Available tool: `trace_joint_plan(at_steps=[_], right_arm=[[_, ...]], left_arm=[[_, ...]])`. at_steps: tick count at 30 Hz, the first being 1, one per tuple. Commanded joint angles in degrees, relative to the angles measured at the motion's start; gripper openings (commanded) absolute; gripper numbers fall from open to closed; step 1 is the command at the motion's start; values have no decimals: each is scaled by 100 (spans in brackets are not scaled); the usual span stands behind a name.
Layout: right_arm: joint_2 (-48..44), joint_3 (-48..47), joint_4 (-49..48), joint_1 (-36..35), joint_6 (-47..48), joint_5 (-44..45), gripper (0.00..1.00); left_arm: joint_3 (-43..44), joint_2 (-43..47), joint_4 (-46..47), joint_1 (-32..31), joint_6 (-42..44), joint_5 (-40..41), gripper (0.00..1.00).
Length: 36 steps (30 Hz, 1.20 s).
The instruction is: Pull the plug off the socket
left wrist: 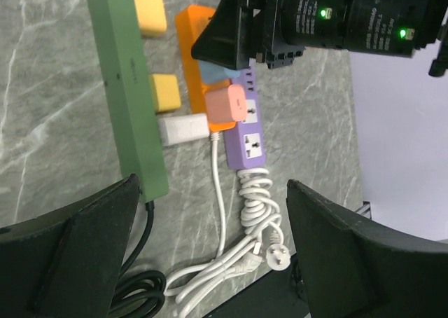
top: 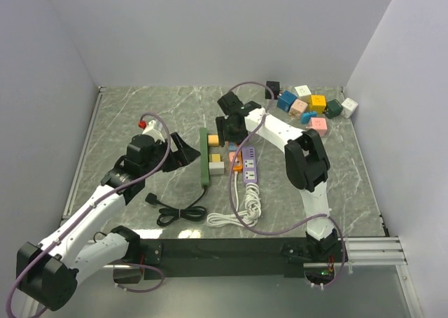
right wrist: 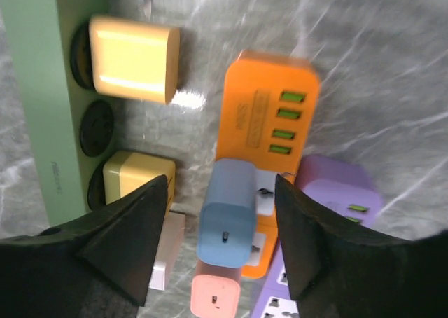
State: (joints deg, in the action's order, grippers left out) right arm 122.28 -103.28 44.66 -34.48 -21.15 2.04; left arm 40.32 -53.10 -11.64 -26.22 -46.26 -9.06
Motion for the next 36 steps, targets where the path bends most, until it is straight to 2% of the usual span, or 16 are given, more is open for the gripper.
trace_joint_plan(at_steps=[1, 4, 5, 7, 10, 14, 15, 18, 24, 28, 30, 33, 34, 36], right_arm=[[-196, 335, -98, -173, -231, -37, 68], [-239, 616, -212, -217, -372, -125, 59], [-266, 660, -256, -235, -434, -117, 49], [-319, 792, -291, -235, -487, -81, 37], [-467, 906, -362, -235, -478, -20, 2], [-1143, 1432, -1046, 45, -478, -623, 0], [-1467, 1782, -1256, 142, -522, -1279, 0], [-1979, 2389, -1942, 555, -680, -2379, 0], [-2278, 2831, -2365, 925, -829, -3209, 0], [-2375, 2832, -2261, 969, -821, -3096, 0], [-2576, 2788, -2077, 1057, -829, -2694, 0], [-2657, 2587, -1848, 1609, -1110, -1588, 0], [-2552, 2385, -1412, 1750, -1215, -1245, 0], [-2069, 1796, -1137, 2146, -1251, -488, 0]], left_arm=[[-129, -112, 241, 29, -58, 27, 92], [-129, -349, 434, 20, -85, -60, 92], [-138, -420, 495, 20, -94, -87, 91], [-86, -630, 662, 29, -94, -113, 91], [46, -999, 882, 20, -76, -245, 91], [275, -1631, 1120, 20, -50, -517, 91], [336, -1746, 1277, 20, -58, -570, 91], [652, -2238, 1532, 3, -94, -816, 91], [1249, -3109, 1981, -120, -287, -1010, 91], [1768, -3654, 1938, -278, -270, -975, 93], [2014, -3883, 1745, -314, -226, -966, 93], [1919, -3778, 1823, -314, -269, -949, 94], [1875, -3726, 1806, -314, -261, -896, 94], [1753, -3559, 1788, -314, -269, -878, 94]])
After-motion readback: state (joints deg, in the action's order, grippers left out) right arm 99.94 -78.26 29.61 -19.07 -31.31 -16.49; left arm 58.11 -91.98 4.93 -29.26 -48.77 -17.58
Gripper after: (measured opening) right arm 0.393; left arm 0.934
